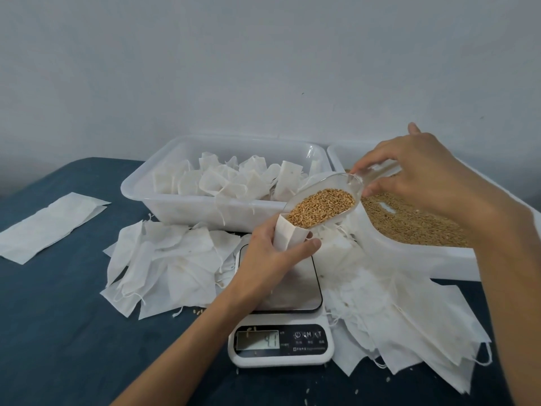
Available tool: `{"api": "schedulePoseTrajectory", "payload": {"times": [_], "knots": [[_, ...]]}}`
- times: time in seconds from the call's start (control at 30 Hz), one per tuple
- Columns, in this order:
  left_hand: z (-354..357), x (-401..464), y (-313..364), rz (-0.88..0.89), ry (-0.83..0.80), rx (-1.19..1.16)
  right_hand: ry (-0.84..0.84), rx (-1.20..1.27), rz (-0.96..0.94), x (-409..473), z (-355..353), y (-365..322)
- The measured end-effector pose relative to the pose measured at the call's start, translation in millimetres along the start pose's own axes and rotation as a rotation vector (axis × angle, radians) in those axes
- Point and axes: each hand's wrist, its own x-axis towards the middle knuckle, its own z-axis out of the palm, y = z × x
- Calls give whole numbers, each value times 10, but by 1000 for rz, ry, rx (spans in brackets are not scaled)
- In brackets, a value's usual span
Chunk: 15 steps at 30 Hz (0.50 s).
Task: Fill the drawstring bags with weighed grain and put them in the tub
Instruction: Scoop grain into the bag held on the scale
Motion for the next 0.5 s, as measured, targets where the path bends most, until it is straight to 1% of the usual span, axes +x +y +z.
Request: {"api": "schedulePoseTrajectory", "payload": {"times": [0.37,0.5], "knots": [[8,2,-26,0,4,-10,-32,65,56,-56,-70,-6],[10,2,-18,3,7,-10,-14,81,45,-68,-86,-8]]}}
